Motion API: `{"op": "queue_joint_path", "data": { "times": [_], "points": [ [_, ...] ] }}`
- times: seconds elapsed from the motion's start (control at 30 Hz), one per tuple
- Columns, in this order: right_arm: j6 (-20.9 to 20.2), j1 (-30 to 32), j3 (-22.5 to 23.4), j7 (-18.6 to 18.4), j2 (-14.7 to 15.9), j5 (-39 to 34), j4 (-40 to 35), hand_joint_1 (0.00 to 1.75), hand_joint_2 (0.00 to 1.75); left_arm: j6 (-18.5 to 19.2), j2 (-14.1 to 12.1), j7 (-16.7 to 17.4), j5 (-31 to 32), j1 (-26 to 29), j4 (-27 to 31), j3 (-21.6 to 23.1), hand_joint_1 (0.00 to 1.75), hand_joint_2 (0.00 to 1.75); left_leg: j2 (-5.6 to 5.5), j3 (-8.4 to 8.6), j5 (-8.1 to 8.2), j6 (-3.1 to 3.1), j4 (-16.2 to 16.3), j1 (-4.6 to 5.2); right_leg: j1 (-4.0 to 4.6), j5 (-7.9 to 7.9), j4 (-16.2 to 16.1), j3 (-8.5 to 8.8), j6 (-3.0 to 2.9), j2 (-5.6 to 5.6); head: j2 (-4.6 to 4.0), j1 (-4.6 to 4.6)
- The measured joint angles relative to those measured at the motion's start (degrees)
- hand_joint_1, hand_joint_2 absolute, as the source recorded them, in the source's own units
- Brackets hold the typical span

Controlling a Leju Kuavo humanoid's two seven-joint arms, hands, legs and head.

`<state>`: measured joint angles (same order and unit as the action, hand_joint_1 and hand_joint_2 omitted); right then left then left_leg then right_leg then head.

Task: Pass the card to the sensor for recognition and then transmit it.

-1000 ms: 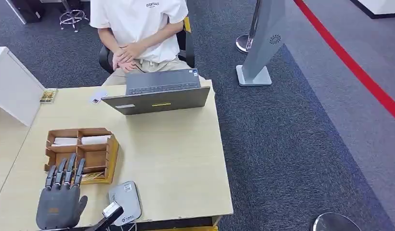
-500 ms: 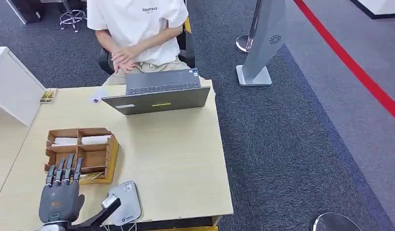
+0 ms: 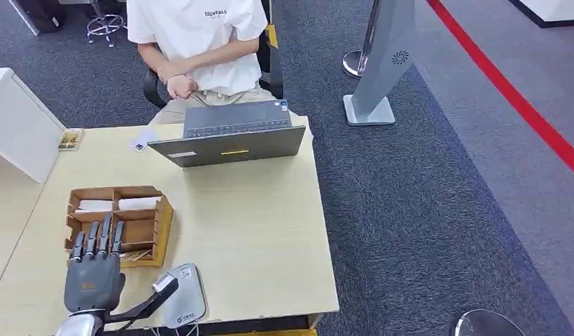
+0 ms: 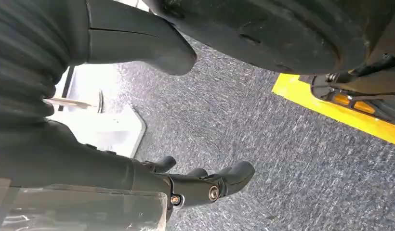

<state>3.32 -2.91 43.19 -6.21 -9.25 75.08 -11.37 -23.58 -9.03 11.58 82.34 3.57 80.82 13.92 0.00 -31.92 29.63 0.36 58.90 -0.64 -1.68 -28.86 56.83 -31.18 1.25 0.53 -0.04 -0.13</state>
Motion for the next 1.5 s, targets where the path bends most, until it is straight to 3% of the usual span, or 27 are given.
{"op": "queue_joint_path", "data": {
  "times": [0.23, 0.67, 1.07, 1.3, 1.5],
  "points": [
    [-0.3, 0.0, -0.7, -0.2, 0.0, 0.9, 0.0, 0.00, 1.75, -1.7, 1.0, -0.5, 1.9, -3.3, -4.9, -0.2, 0.00, 1.75, -0.01, 0.02, 0.00, 0.00, 0.0, 0.00, 0.00, 0.00, 0.0, 0.03, 0.00, 0.00, -0.02, 0.00],
    [-0.3, -0.1, -1.0, -0.4, 0.0, 1.5, 0.0, 0.00, 1.75, -2.6, 3.2, -1.9, 2.3, -5.9, -7.8, -0.2, 0.00, 1.75, 0.00, 0.03, 0.00, 0.00, 0.0, 0.00, 0.00, 0.00, 0.0, 0.02, 0.00, 0.00, -0.02, 0.00],
    [-0.3, -0.1, -1.0, -0.3, 0.0, 1.5, 0.0, 0.00, 1.75, -2.5, 4.9, -2.5, 2.4, -6.8, -7.7, 2.2, 0.00, 1.75, 0.00, 0.03, 0.00, 0.00, 0.0, 0.00, 0.00, 0.00, 0.0, 0.02, 0.00, 0.00, 0.00, 0.00],
    [-0.2, 0.0, -1.0, -0.3, 0.0, 1.1, 0.0, 0.00, 1.75, -2.5, 4.9, -2.5, 2.4, -6.7, -3.8, 6.9, 0.00, 1.75, -0.01, 0.02, 0.00, 0.01, 0.0, 0.01, 0.00, 0.00, 0.0, 0.03, 0.00, 0.00, 0.00, 0.00],
    [-0.2, 0.0, -1.0, -0.1, 0.0, 1.0, 0.0, 0.00, 1.75, -2.1, 4.5, -2.3, 2.1, -6.4, -1.4, 8.0, 0.00, 1.75, -0.01, 0.02, 0.00, 0.00, 0.0, 0.00, 0.00, 0.00, 0.0, 0.02, 0.00, 0.00, 0.00, 0.00]
  ]
}}
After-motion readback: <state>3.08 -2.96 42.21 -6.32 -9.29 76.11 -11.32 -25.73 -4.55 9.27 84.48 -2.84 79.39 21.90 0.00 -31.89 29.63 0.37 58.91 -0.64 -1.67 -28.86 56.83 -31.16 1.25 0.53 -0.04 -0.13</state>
